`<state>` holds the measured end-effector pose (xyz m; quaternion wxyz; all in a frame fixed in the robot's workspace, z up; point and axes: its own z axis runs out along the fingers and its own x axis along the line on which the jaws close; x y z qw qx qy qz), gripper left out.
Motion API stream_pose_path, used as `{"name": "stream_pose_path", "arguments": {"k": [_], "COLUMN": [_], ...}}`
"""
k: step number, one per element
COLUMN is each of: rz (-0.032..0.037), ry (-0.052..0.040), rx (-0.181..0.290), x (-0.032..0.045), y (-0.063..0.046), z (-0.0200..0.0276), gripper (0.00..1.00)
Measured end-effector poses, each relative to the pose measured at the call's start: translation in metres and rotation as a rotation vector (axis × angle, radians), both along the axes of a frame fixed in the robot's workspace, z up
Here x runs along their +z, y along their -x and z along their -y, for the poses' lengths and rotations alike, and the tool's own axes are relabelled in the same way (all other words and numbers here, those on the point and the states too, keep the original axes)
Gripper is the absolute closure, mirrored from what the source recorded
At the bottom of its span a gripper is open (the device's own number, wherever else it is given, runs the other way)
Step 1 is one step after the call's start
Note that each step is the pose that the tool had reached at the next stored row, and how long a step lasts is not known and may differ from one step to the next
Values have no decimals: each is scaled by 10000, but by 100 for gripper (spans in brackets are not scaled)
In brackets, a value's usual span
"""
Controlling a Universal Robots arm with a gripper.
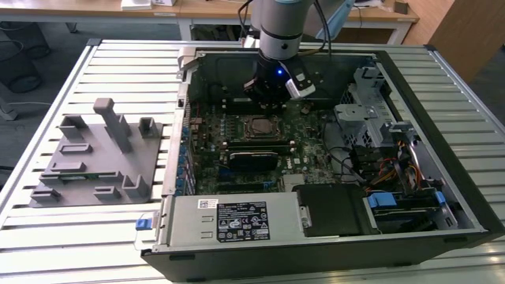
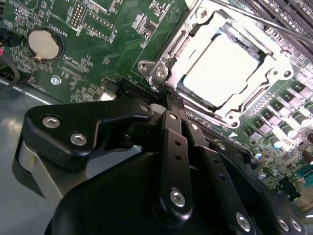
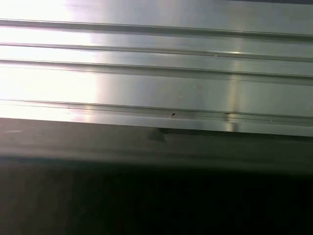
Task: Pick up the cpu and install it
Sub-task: 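Install the first cpu locking lever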
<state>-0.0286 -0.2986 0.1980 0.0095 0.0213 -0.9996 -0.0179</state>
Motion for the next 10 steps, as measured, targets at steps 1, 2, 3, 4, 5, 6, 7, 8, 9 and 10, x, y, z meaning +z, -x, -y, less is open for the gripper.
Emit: {"name": "stream_pose_path", "arguments": {"k": [1,2,3,4,5,6,7,8,9,10], "rz": [-1,-2,-4,-4,-3,-2,-2,-3,-4,-3], "ry": [1,3,5,5,4,2,2,5,7,4], "rx": [-1,0,1,0,1,0,1,1,2,1], "x": [22,43,60,73,78,77,77,78,79,78], "y": [0,0,0,0,0,0,0,0,0,0], "z": [0,0,0,0,0,0,1,4,8,10], "gripper": [89,89,89,89,89,89,89,89,89,89]}}
